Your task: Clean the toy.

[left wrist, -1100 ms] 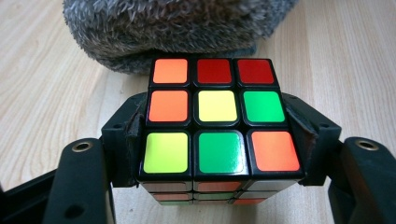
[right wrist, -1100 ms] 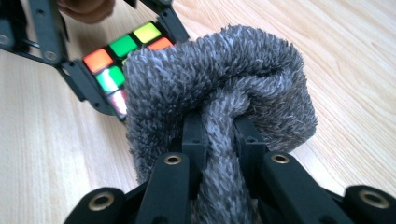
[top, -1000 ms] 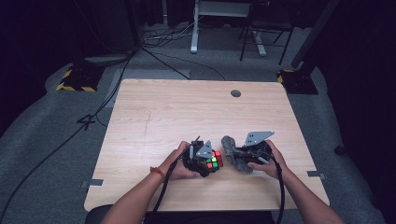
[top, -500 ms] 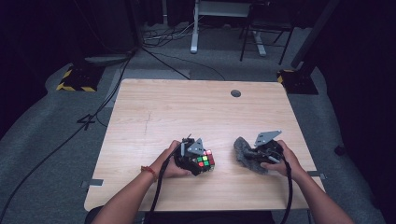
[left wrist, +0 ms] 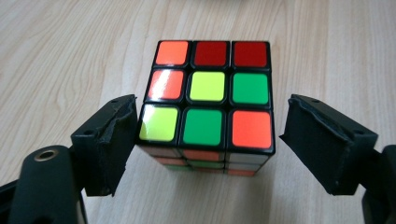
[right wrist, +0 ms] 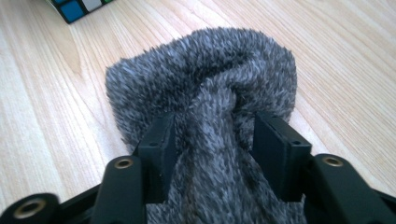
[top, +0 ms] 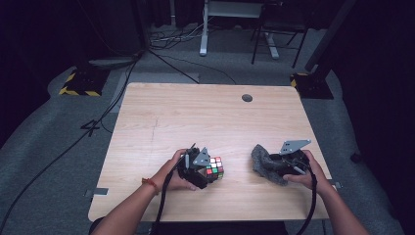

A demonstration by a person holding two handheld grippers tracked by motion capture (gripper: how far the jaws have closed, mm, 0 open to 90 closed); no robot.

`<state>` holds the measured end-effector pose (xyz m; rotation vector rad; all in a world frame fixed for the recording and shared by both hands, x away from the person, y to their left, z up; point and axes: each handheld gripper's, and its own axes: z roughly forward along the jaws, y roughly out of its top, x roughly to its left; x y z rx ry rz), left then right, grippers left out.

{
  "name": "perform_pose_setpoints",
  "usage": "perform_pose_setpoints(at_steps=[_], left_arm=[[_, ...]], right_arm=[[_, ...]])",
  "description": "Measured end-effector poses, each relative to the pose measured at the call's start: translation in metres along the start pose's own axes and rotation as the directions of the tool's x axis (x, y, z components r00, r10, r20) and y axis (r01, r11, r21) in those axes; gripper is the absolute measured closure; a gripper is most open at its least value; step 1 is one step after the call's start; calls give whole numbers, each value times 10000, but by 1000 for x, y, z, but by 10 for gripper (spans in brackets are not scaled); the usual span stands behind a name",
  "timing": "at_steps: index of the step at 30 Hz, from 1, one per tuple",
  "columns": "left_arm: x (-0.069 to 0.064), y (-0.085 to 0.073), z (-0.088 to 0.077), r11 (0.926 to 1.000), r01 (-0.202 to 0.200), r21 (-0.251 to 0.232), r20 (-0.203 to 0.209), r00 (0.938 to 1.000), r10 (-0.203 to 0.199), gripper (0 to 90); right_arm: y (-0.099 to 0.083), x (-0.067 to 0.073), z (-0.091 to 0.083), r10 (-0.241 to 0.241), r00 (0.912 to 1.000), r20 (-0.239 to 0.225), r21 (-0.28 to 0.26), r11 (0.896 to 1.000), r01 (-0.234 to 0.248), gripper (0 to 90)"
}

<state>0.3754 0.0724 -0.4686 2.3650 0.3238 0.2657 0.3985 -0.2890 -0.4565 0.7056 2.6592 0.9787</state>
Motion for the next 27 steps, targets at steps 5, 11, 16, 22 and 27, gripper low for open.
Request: perform_pose_setpoints(at_steps=[5,11,16,22,27], left_arm=[[-2,-4,-7,9999,111,-41,-66,9999,-111,167],[-8,-11,-15,9999,-11,132,-363,9993,16,167],[-9,-19,-15,9994,46,345,-471,9989,-30,173],[-3,-25,-9,9977,250,635,-513,9984,-218,180],[1,-24,-2,9971,288,709,-544,9982,-250,187]], right_arm=[[4,3,-5,12,9999,143,-437,9990,-5,360],[8,8,-15,81,9994,326,-1096,9940,-45,334],[17,19,-18,-210,9996,175,-1565,9874,235,353],[31,34,-5,-649,9977,-171,-1525,9864,615,354],[43,52,12,-1122,9926,-460,-1461,9837,1044,331]])
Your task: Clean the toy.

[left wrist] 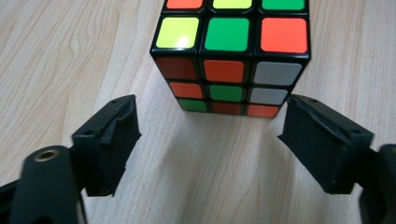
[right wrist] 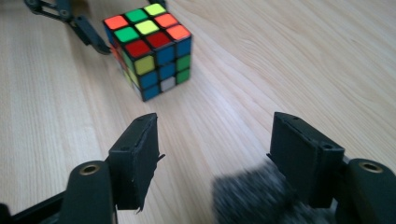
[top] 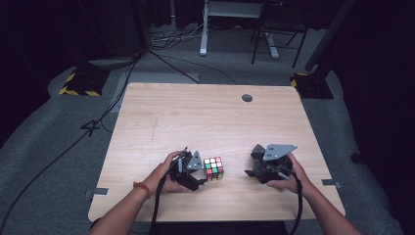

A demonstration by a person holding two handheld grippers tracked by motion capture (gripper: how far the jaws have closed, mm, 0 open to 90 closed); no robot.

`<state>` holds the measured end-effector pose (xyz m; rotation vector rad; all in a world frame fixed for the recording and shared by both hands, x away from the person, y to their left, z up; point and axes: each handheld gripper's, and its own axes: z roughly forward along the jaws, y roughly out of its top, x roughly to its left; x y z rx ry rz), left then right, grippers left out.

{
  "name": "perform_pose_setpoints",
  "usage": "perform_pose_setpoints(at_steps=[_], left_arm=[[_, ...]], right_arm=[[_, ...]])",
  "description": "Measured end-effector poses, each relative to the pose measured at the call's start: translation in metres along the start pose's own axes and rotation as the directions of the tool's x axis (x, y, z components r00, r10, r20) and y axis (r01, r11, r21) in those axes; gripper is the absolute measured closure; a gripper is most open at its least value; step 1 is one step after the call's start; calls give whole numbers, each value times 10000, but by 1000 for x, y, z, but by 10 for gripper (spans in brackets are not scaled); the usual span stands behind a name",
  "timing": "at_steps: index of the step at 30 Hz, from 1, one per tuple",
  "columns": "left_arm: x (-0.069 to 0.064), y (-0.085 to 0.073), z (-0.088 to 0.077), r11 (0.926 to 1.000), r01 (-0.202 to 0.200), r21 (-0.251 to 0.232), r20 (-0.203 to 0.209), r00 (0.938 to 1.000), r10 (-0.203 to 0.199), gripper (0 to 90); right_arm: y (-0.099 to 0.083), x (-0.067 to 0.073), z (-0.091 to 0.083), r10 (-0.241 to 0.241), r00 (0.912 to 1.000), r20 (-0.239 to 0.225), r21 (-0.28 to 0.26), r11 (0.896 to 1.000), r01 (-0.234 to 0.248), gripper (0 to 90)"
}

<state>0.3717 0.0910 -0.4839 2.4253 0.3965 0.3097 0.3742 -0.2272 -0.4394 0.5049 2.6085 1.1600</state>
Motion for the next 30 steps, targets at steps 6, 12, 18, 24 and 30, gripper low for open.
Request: perform_pose_setpoints(at_steps=[6,12,18,24,30], left_arm=[[-2,6,8,9994,-316,164,255,9992,312,168],[-8,11,11,9994,-332,106,434,9985,327,172],[-16,10,6,9989,-391,268,757,9964,370,164],[-27,10,0,9969,-761,211,1419,9872,723,218],[-28,11,-5,9949,-992,177,984,9904,970,201]], right_arm=[[10,15,27,-392,9980,-499,364,9985,411,313],[12,19,45,-483,9952,-850,657,9964,539,312],[12,28,52,-548,9955,-777,359,9977,577,312],[10,29,55,-438,9965,-713,324,9984,462,314],[0,24,55,-118,9965,-829,476,9987,158,314]])
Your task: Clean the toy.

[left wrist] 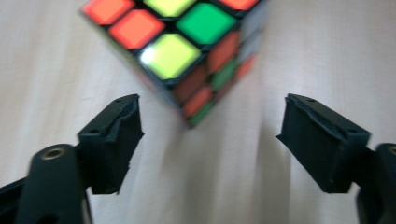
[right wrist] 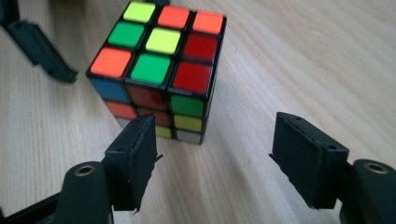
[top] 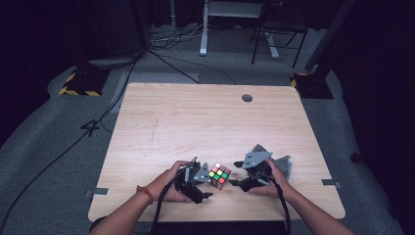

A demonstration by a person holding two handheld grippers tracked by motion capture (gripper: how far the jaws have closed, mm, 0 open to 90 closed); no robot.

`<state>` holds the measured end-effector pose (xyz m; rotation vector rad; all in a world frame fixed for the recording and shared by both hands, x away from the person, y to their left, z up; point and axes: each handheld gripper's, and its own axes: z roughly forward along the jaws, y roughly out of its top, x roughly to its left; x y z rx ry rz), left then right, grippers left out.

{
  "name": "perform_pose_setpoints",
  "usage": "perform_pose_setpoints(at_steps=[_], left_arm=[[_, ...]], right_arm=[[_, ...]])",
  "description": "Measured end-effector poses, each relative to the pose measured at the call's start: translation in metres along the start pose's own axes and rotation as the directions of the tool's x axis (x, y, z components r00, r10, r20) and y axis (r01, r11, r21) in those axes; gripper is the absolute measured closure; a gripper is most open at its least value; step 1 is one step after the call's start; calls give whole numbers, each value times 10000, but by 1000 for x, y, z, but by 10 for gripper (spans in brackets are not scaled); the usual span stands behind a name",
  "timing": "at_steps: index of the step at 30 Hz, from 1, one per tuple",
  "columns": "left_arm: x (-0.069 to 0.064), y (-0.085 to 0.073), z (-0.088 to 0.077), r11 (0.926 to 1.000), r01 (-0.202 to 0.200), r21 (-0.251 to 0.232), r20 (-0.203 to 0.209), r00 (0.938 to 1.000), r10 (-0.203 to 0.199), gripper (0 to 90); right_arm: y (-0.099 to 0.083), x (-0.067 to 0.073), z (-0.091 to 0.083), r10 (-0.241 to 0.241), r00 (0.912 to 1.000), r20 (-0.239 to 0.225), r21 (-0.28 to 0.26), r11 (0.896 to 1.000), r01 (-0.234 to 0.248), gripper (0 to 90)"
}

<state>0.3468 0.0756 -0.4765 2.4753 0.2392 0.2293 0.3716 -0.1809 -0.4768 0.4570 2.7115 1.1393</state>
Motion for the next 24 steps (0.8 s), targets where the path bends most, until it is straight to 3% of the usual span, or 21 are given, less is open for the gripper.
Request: perform_pose_setpoints(at_steps=[2,4,8,10,11,15,19,21,24], left_arm=[[10,-1,-4,9972,548,-515,41,9985,-546,161],[20,0,-6,9944,760,-741,29,9971,-760,162],[32,4,3,9981,478,-383,368,9982,-464,162],[35,3,10,9993,319,-203,1009,9945,-297,197],[34,3,12,9990,406,-192,1377,9898,-376,246],[26,5,13,9995,230,-202,1549,9877,-196,337],[18,6,9,9994,282,-224,1365,9903,-248,333],[16,4,7,9994,321,-150,1460,9888,-295,321],[10,2,7,9995,262,160,1351,9904,-281,309]], right_arm=[[-3,1,1,-103,9999,75,122,9999,102,312],[-4,1,1,-99,9999,88,162,9998,98,312],[-2,0,-2,-22,10000,91,-150,9999,24,315],[-2,0,-3,-14,9998,181,-236,9997,19,317],[-1,1,-3,-5,9999,162,-249,9997,9,321],[0,3,-2,-32,9998,205,-325,9995,39,329],[1,3,1,-94,9997,214,-184,9998,98,305],[1,3,1,-160,9983,561,-50,9999,163,310],[0,-2,1,261,9961,841,-119,9996,-252,320]])
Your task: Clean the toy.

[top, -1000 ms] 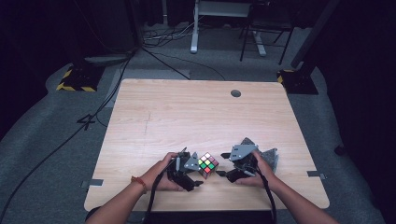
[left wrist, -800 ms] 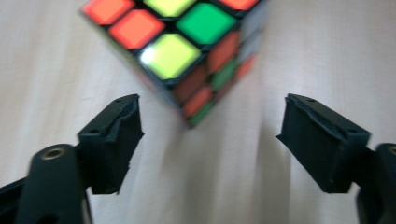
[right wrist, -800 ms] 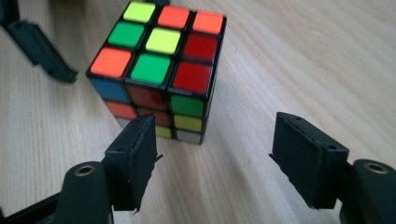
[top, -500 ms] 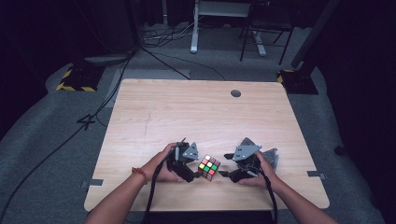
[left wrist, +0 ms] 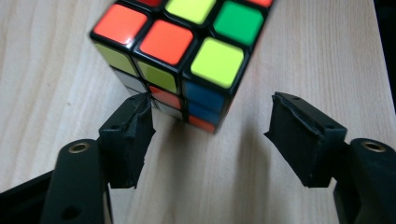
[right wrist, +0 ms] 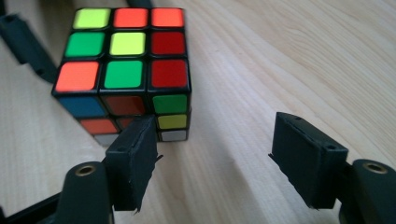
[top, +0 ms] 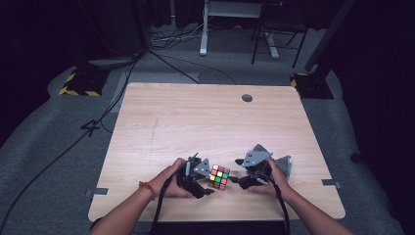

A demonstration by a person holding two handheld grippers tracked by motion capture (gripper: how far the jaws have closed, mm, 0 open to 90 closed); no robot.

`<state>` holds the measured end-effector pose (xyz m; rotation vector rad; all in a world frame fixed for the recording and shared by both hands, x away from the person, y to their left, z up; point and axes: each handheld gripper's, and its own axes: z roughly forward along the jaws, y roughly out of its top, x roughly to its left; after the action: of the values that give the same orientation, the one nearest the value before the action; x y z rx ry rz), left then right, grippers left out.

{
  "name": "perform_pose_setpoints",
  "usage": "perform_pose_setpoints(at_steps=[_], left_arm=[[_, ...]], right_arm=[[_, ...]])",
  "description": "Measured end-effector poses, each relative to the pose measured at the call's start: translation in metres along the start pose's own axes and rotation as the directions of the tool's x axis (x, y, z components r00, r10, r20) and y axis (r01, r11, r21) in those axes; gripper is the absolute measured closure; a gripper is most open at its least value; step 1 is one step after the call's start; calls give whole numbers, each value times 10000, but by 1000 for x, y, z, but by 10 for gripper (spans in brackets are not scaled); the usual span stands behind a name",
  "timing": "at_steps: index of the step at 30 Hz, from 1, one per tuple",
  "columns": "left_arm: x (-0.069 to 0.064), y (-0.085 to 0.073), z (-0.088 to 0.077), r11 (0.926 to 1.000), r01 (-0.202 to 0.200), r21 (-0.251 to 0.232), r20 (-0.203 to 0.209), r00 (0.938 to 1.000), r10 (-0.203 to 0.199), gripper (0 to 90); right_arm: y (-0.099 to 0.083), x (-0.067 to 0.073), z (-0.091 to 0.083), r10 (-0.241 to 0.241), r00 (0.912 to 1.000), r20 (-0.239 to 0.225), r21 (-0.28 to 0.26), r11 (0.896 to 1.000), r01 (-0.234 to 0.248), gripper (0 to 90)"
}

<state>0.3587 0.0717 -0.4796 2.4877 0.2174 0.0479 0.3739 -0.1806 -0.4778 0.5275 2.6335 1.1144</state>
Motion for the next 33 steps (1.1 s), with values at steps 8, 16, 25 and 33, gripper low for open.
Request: perform_pose_setpoints(at_steps=[8,16,25,33], left_arm=[[1,-4,-11,9984,374,-428,-884,9952,-411,201],[9,14,-6,9982,20,-604,-873,9962,-72,161],[13,24,14,9989,-295,-352,-264,9992,286,242],[15,19,19,9987,-483,-143,-19,9988,482,320]], right_arm=[[4,-3,1,68,10000,54,-230,9997,-67,326],[4,-2,-4,-81,9998,-174,-381,9992,74,325],[6,-1,-3,-176,9996,-218,-455,9988,166,325],[6,0,-1,-159,9992,-359,-387,9991,145,321]])
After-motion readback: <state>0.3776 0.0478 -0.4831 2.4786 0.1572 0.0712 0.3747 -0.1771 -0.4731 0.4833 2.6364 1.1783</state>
